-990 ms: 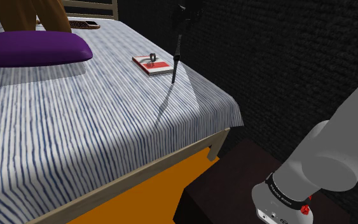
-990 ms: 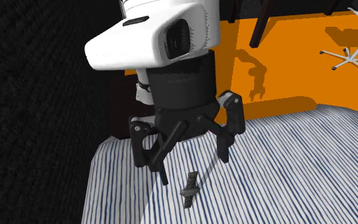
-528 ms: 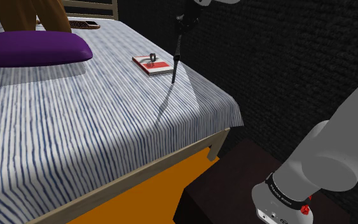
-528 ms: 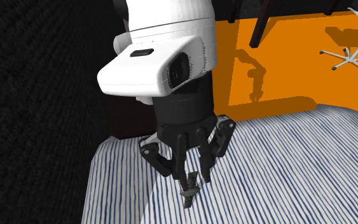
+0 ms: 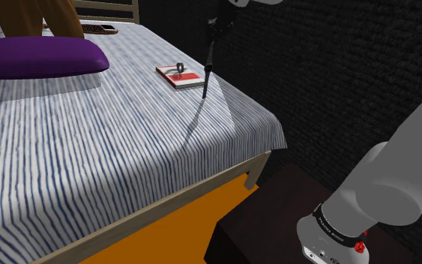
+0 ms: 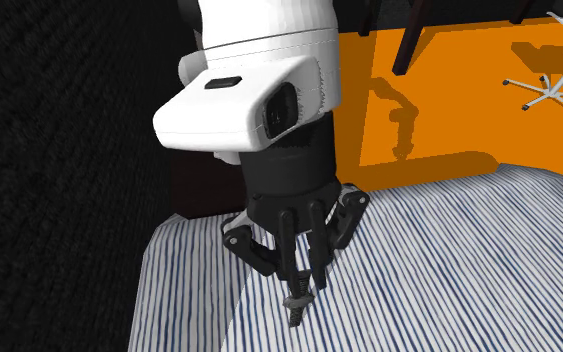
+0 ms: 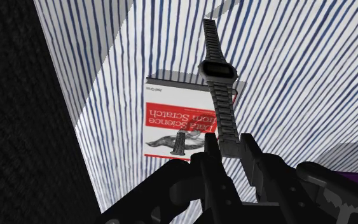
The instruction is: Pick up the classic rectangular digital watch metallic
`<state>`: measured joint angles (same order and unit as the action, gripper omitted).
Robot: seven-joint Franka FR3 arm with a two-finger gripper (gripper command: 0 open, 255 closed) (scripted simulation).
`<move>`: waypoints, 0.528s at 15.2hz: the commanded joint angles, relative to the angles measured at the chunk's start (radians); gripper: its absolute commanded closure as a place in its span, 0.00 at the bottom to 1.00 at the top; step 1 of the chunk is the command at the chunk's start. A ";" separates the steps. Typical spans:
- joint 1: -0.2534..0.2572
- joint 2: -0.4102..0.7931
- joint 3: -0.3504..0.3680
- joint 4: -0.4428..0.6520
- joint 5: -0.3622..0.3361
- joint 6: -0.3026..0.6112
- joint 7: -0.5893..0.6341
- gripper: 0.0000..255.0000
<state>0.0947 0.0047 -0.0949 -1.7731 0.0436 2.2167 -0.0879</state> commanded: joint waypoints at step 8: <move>-0.001 0.008 -0.001 0.117 -0.002 -0.110 0.004 1.00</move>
<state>0.0945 0.0114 -0.0952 -1.6722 0.0417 2.1227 -0.0835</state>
